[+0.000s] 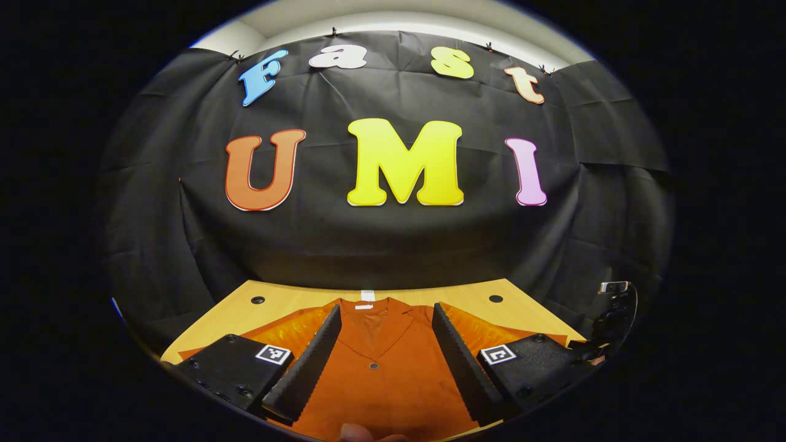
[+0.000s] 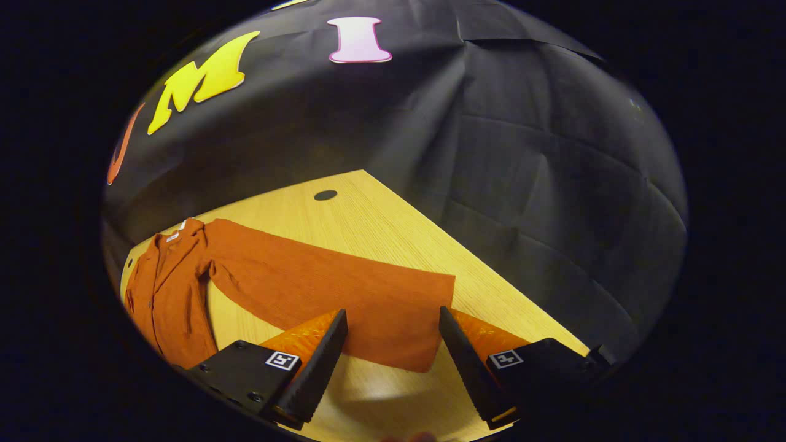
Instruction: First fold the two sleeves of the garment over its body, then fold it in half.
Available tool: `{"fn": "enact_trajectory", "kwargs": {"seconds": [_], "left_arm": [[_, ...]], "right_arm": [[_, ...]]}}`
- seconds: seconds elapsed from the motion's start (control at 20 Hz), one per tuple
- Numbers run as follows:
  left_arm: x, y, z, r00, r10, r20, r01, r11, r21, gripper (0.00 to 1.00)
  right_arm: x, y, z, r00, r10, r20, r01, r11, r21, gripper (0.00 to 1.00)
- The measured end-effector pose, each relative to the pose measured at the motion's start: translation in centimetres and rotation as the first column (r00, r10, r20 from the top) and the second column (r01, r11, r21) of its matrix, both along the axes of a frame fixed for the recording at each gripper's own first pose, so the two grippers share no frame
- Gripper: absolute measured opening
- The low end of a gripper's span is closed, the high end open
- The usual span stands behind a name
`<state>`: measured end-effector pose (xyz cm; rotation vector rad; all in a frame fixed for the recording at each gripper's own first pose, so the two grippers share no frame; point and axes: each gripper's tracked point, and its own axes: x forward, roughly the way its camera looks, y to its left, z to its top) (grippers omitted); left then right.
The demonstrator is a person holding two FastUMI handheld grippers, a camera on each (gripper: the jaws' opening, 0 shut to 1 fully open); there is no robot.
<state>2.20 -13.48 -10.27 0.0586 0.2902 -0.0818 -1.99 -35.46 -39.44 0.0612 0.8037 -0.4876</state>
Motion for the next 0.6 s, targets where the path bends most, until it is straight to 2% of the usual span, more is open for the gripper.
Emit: {"fn": "enact_trajectory", "kwargs": {"seconds": [0.15, 0.3, 0.4, 0.45, 0.55, 0.6], "left_arm": [[0.6, 0.5, -0.2, 1.000, -0.011, -0.007, 0.011, 1.000, 0.028, 0.96], [1.1, 1.3, -0.5, 1.000, -0.021, -0.016, 0.022, 0.999, 0.034, 0.96], [1.2, 2.1, -0.9, 1.000, -0.015, -0.026, 0.015, 0.999, 0.029, 0.96], [1.1, 2.6, -0.9, 0.999, -0.012, -0.030, 0.013, 1.000, 0.028, 0.96], [1.3, 4.0, -0.8, 1.000, -0.001, -0.027, 0.001, 1.000, 0.025, 0.96], [1.4, 4.6, -0.6, 1.000, 0.006, -0.022, -0.005, 1.000, 0.027, 0.96]], "right_arm": [[-1.2, -0.1, -1.7, 0.997, -0.053, -0.062, 0.054, 0.998, 0.023, 0.96], [-0.5, 0.0, -1.9, 0.996, -0.072, -0.055, 0.073, 0.997, 0.025, 0.97], [0.4, 0.2, -2.0, 0.998, -0.041, -0.043, 0.042, 0.999, 0.028, 0.74], [0.7, 0.3, -1.9, 0.999, -0.034, -0.042, 0.036, 0.998, 0.049, 0.58], [1.1, 0.1, -2.0, 0.998, -0.046, -0.039, 0.049, 0.996, 0.077, 0.26], [1.2, 0.0, -1.9, 0.997, -0.061, -0.038, 0.064, 0.993, 0.095, 0.16]]}}
